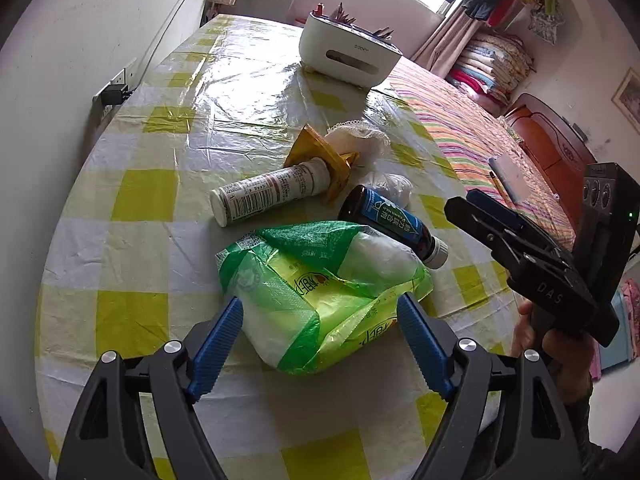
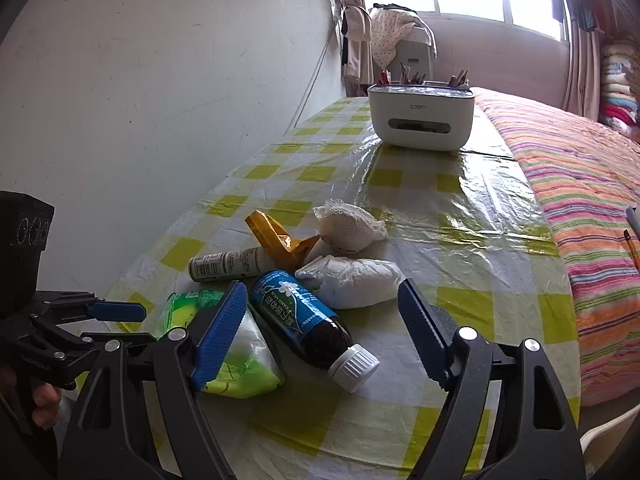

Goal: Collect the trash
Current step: 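Return both tools to the table, moving the right tool to the blue bottle, then grasp the blue bottle with the right tool while the left tool grasps the green snack bag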

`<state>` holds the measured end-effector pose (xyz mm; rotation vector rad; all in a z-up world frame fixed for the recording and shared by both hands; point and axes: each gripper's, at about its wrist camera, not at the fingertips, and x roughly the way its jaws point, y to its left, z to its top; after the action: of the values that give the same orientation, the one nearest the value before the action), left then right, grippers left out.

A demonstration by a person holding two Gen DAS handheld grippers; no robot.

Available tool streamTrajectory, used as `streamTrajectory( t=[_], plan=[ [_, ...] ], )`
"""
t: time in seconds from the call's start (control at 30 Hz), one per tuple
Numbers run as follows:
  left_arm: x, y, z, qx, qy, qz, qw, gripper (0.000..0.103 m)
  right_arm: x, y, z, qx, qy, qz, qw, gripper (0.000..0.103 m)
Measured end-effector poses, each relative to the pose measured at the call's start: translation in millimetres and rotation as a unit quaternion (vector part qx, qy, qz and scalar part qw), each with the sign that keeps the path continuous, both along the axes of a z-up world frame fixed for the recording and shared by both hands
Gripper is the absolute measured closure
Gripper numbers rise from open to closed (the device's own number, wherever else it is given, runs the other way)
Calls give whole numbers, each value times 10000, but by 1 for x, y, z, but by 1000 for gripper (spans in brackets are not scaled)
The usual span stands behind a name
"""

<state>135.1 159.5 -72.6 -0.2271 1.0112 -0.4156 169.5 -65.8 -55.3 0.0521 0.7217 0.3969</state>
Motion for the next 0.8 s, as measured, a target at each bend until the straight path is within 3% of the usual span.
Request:
streamTrajectory(
  t=[0.1,0.27,0.47,0.57,0.8],
  plan=[
    [1,1,-5,14,172,-35,9998,26,16,10,-14,-214,377,211,9988,53],
    [0,-3,-13,218,329,-113,9992,26,31,21,-32,-368,795,589,9944,53],
    [1,-2,-16,198,439,-79,9988,26,40,30,-45,-426,1048,817,9902,54],
    [2,-1,-18,205,489,-35,9986,26,40,36,-51,-563,1097,861,9886,61],
    [6,-4,-27,256,695,6,9973,26,31,27,-48,-91,1226,762,9895,61]
  ],
)
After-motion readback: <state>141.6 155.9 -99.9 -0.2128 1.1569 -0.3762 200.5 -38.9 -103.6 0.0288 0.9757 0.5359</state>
